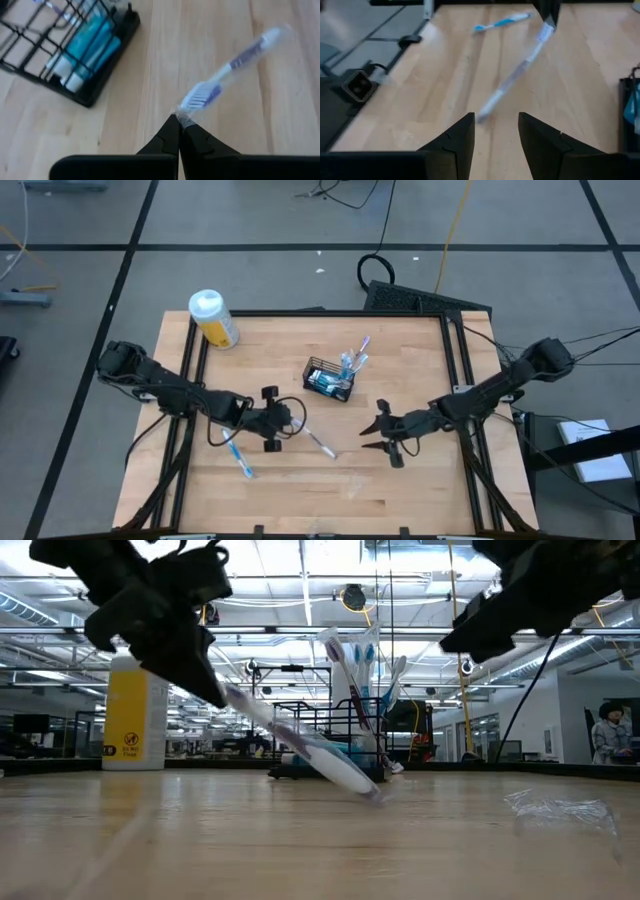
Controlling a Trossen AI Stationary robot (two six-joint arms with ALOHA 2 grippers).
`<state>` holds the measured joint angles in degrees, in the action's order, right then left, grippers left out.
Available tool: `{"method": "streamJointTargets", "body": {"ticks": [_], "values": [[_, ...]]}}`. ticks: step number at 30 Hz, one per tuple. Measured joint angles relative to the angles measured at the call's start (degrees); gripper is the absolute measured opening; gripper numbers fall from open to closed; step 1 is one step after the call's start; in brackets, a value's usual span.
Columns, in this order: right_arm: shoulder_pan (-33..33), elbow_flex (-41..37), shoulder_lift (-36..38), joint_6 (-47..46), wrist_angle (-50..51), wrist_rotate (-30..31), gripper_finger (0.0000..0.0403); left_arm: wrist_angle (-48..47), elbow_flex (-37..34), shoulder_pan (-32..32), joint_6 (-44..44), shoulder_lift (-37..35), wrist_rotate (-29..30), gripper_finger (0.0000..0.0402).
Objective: Pick & Place toothbrushing station
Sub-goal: Put the purple toothbrush into the wire organizer
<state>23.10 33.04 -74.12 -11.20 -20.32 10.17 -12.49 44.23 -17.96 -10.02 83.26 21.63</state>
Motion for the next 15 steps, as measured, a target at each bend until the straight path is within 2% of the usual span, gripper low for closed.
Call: {"method": "streamJointTargets", "body": {"ticks": [5,10,15], "values": [[-2.4,0.0,-6.6,0.0,-7.6,-5.6,0.0141,0.6,1.1,0.0,1.1,0.0,0.0,0.0000],[-4.0,0.0,-13.0,0.8,-19.9,-9.7,0.0142,0.9,1.1,0.0,1.4,0.0,0.4,0.0000],[-6.3,1.8,-16.2,-2.1,-25.0,-11.7,0.0169,2.8,1.1,0.0,2.0,0.0,0.5,0.0000]]}}
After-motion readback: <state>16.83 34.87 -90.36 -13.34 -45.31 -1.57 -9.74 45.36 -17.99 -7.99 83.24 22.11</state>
